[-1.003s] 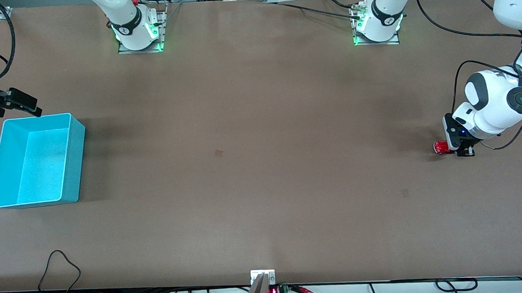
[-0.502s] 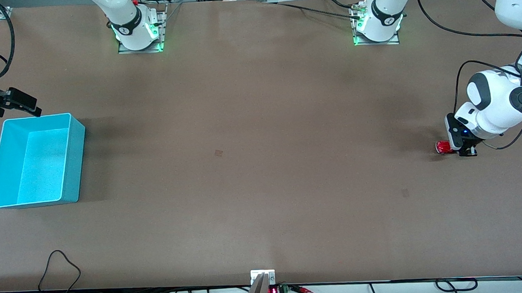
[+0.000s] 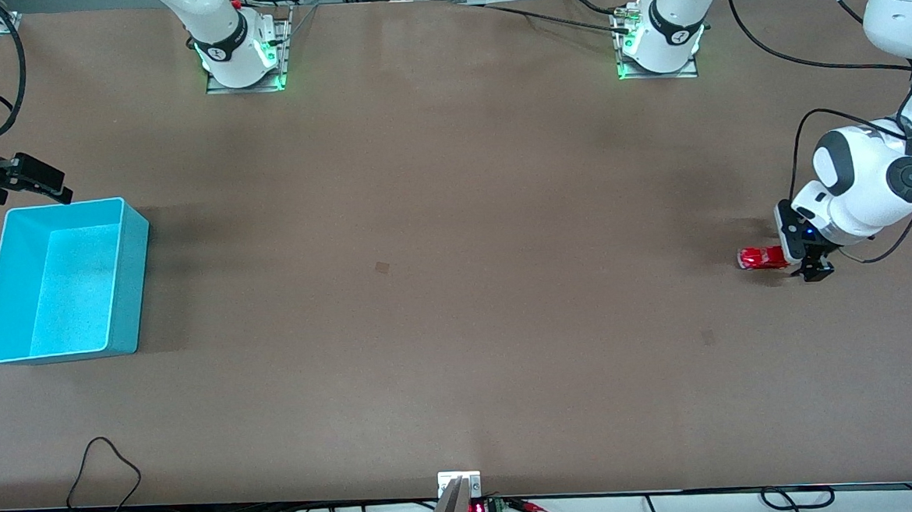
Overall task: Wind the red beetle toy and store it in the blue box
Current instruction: 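Release the car, letting it roll toward the cyan box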
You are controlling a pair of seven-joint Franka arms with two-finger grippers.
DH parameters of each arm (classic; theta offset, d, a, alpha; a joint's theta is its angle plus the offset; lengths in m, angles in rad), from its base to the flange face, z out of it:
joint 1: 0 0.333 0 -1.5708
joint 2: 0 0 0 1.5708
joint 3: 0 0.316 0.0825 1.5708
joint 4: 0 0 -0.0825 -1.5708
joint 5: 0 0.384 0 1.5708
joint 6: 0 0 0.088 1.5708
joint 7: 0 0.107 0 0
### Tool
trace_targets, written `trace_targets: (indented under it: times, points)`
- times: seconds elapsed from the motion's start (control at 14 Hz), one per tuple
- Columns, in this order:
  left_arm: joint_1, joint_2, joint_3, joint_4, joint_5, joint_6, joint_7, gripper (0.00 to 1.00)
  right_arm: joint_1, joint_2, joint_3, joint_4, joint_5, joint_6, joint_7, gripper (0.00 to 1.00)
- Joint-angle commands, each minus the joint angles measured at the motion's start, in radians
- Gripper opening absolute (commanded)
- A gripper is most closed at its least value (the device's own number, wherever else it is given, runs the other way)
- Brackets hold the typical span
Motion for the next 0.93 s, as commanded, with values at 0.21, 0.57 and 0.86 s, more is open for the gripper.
trace_targets:
  times: [0.21,0.57,0.86]
  points:
    - [0.01,-0.096,-0.013,0.007,0.012,-0.107,-0.016,1.0,0.001,-0.008,0.001,0.005,-0.003,-0.013,-0.004,1.0]
    - [0.01,-0.222,-0.013,0.009,0.006,-0.262,-0.133,1.0,0.0,-0.002,0.001,0.005,-0.003,-0.007,-0.005,1.0]
    - [0.007,-0.265,-0.019,0.089,0.006,-0.452,-0.208,1.0,0.0,-0.002,0.001,0.005,-0.003,-0.004,-0.004,1.0]
